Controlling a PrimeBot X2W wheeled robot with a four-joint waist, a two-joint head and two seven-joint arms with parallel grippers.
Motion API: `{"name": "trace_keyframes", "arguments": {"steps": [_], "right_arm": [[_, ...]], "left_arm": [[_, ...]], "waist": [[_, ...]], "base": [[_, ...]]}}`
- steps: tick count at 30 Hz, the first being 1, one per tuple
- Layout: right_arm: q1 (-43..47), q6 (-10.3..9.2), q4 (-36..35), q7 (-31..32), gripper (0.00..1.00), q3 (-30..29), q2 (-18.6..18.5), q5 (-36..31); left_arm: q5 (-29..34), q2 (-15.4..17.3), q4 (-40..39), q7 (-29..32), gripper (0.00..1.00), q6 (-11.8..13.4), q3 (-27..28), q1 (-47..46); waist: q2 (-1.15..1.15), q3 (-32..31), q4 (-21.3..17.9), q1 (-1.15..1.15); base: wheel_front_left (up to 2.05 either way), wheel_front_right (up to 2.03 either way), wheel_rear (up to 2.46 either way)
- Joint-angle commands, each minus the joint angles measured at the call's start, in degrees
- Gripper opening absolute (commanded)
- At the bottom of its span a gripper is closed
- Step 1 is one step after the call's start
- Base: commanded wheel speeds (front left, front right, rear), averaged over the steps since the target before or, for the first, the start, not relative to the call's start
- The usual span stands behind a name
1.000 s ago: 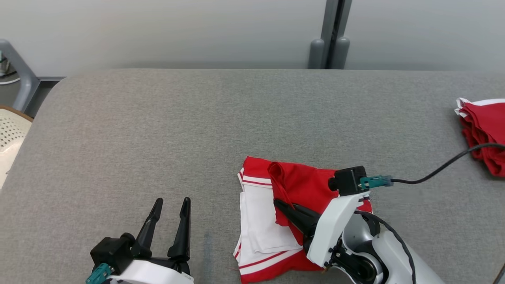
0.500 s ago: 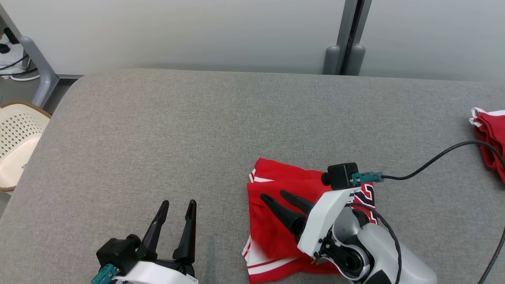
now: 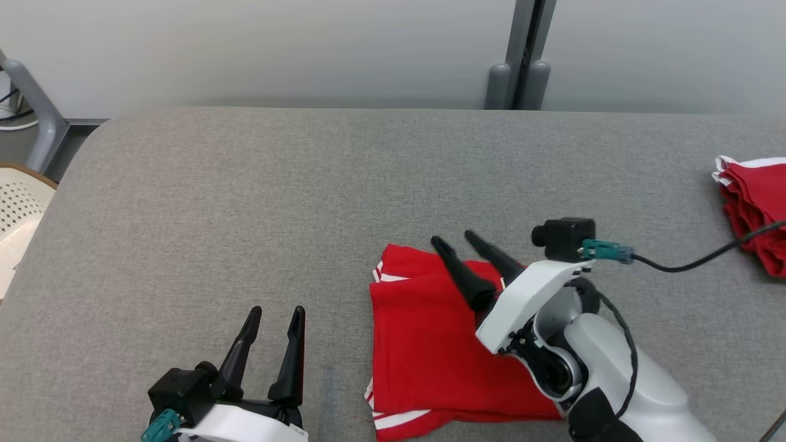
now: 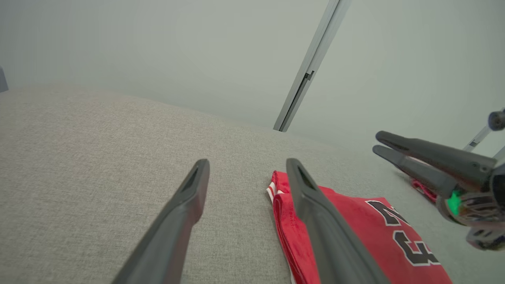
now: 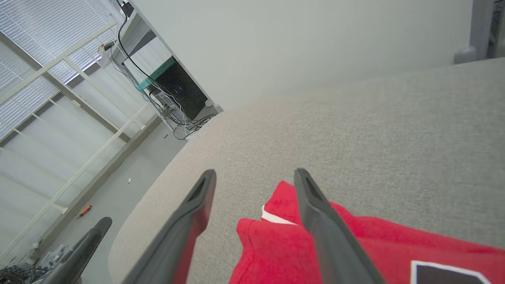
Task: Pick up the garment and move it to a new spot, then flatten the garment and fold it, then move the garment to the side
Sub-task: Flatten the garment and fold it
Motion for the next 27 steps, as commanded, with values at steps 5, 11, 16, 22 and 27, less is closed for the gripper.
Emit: {"name": "trace_keyframes", "arguments": {"steps": [5,11,16,22,27], "right_arm": [[-0.44,0.03,1.37,-9.02,1.0,-4.91,-1.75,-9.27],[2.69,0.03,1.2,-14.97,1.0,-13.97,-2.17,-19.68],[8.66,0.03,-5.32,-16.12,1.0,-21.94,-1.97,-29.6],[19.07,0.03,-16.66,-16.09,1.0,-30.2,-0.53,-34.9],[24.16,0.03,-22.01,-16.11,1.0,-32.56,-0.28,-33.62]], "left_arm": [[1.02,0.51,-0.88,-0.08,1.0,0.32,0.29,-0.9],[1.63,1.18,-1.59,-0.07,1.0,1.04,0.67,-1.11],[2.39,1.53,-2.25,-0.08,1.0,2.05,1.28,-0.7],[3.13,1.63,-3.72,-0.08,1.0,3.37,3.65,1.08],[4.24,1.41,-3.98,-0.08,1.0,3.51,5.04,2.65]], "waist": [[0.0,0.13,-1.59,0.0],[0.0,0.11,-3.23,0.0],[0.0,0.08,-4.03,0.0],[0.0,-0.11,-4.56,0.0],[0.0,-0.57,-4.78,0.0]], "base": [[0.0,0.0,0.0],[0.0,0.0,0.0],[0.0,0.0,0.0],[0.0,0.0,0.0],[0.0,0.0,0.0]]}}
